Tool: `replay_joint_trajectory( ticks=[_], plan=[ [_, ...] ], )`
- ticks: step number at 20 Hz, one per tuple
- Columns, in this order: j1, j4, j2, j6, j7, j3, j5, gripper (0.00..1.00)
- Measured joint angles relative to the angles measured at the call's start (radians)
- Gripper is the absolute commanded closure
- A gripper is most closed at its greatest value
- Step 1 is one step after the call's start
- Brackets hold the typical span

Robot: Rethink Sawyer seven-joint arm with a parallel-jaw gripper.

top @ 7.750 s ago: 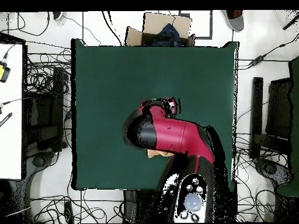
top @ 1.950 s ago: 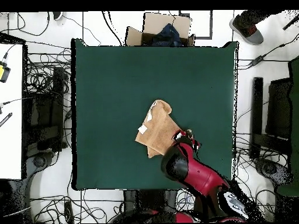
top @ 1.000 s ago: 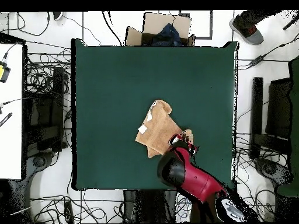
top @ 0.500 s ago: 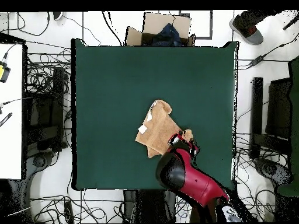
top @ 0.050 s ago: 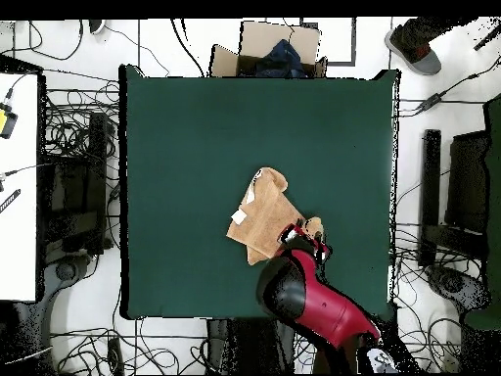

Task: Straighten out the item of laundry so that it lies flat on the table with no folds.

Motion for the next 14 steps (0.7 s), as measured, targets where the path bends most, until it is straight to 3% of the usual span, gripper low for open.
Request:
replay_joint_trajectory(
  ticks=[14],
  plan=[
    [-0.008,-0.001,0.070,0.000,0.000,0.055,0.019,0.00]
  ],
)
